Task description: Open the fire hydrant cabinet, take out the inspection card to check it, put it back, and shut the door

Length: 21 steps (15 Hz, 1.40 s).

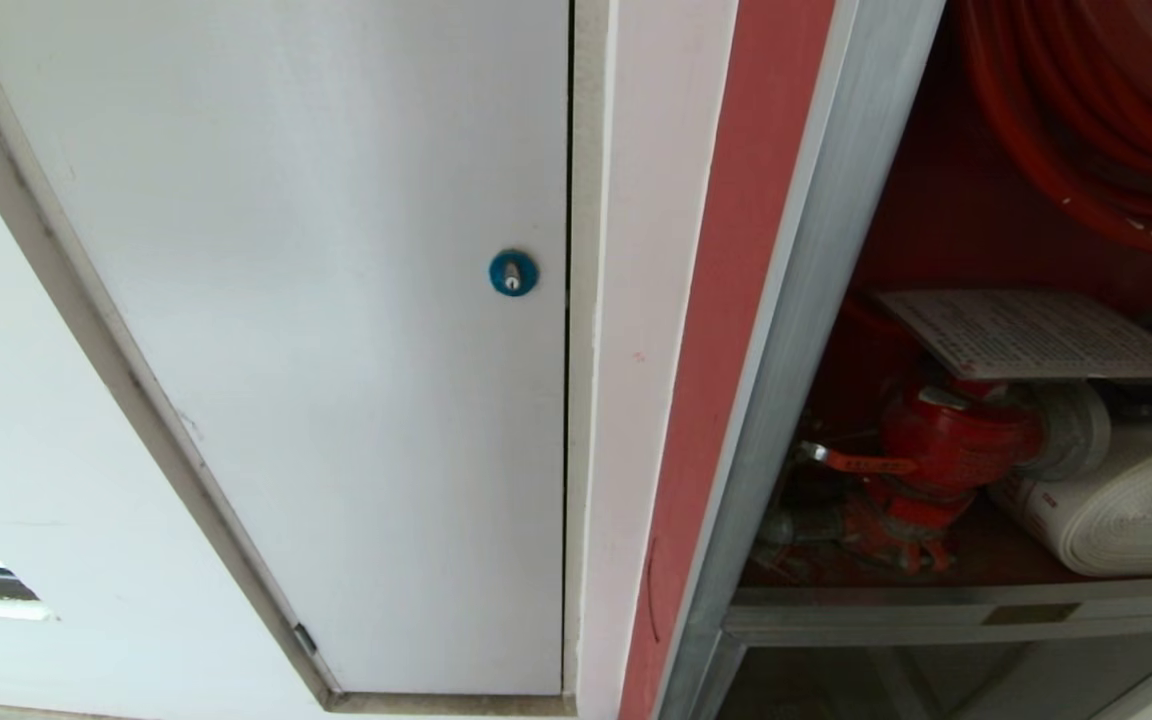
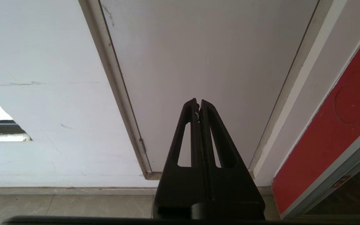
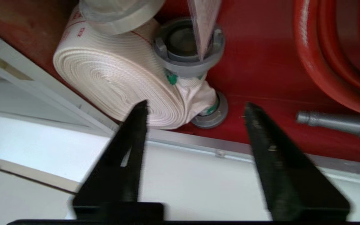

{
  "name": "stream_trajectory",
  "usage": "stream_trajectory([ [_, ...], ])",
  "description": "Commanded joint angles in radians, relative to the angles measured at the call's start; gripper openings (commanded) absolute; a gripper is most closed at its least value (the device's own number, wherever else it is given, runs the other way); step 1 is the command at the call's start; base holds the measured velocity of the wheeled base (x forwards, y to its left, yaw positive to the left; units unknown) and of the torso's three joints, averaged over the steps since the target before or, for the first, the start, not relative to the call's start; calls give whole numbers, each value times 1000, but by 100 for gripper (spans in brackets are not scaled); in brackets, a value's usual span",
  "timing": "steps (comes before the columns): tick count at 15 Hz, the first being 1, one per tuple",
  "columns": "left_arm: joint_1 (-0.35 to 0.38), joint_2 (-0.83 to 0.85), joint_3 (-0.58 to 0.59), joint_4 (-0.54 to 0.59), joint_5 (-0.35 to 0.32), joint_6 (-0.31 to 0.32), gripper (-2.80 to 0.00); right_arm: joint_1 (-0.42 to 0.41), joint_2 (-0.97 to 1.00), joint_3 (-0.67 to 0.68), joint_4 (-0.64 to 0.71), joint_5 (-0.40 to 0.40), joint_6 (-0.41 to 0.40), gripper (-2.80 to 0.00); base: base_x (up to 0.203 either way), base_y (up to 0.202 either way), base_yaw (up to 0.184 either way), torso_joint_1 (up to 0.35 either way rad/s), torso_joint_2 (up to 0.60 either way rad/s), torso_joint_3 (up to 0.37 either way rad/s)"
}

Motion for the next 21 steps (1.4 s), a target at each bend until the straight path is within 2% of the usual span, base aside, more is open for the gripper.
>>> stream_trajectory([
  [1, 0, 1, 0, -2, 0, 0, -280, 1, 37, 4, -33, 4, -8, 0, 0, 0, 0, 0, 0, 0],
  [6, -1, 1, 0, 0, 0, 0, -280, 3, 131, 66, -231, 27, -11, 0, 0, 0, 0, 0, 0, 0],
  [13, 0, 1, 0, -1, 0, 0, -280, 0, 120, 77, -229, 24, -21, 0, 0, 0, 0, 0, 0, 0],
  [16, 0, 1, 1, -1, 0, 0, -280, 0, 120, 84, -231, 23, -68, 0, 0, 0, 0, 0, 0, 0],
  [19, 0, 1, 1, 0, 0, 0, -280, 0, 144, 101, -236, 25, -71, 0, 0, 0, 0, 0, 0, 0],
  [21, 0, 1, 2, -1, 0, 0, -280, -1, 175, 110, -283, 27, -70, 0, 0, 0, 0, 0, 0, 0],
])
